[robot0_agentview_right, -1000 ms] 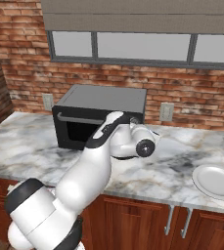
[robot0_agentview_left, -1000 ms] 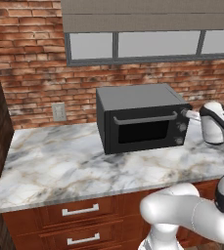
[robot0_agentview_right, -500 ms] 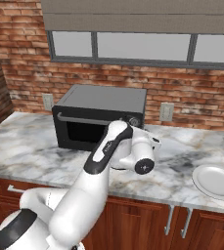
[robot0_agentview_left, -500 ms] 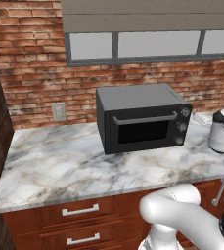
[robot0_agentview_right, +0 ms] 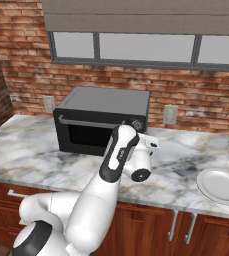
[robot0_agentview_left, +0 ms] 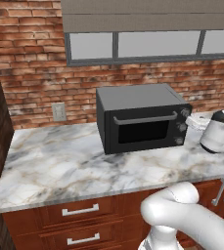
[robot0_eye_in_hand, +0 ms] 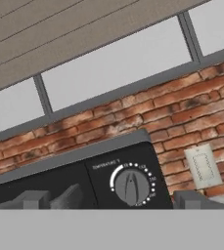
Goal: Pull the toaster oven rack outwards. Pick up the baguette from the plate and place it on the toaster oven rack. Close the toaster oven door fully and set the temperature to the lowest setting.
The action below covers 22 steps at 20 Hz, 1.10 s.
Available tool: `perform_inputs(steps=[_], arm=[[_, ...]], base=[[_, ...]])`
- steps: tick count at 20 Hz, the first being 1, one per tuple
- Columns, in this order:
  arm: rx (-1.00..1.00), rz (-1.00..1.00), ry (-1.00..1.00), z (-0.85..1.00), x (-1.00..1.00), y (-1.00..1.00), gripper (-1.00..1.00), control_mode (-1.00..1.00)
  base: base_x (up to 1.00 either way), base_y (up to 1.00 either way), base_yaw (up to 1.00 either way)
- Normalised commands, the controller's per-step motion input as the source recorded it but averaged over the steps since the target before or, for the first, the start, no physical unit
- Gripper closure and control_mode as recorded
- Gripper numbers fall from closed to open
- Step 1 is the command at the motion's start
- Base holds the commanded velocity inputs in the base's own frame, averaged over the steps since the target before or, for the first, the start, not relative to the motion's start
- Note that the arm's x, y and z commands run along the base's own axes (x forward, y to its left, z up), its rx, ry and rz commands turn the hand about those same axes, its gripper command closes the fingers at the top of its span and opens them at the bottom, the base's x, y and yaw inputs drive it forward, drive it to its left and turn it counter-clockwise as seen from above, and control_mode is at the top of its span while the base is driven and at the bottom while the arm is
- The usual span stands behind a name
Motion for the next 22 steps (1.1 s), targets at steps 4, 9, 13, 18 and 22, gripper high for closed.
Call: perform_inputs(steps=[4,9,13,18,22], arm=[[-0.16,-0.05,0.03,0.14,0.32,-0.02,-1.00,-1.00],[-0.02,-0.02,0.00,0.05,0.04,-0.36,-1.00,-1.00],[0.00,0.01,-0.06,0.00,0.00,-0.26,-1.00,-1.00],[-0.06,0.04,-0.01,0.00,0.00,-0.27,-1.00,-1.00],[-0.27,0.02,0.00,0.00,0.00,-0.01,-1.00,-1.00]], base=[[0.00,0.00,0.00],[0.00,0.00,0.00],[0.00,0.00,0.00],[0.00,0.00,0.00],[0.00,0.00,0.00]])
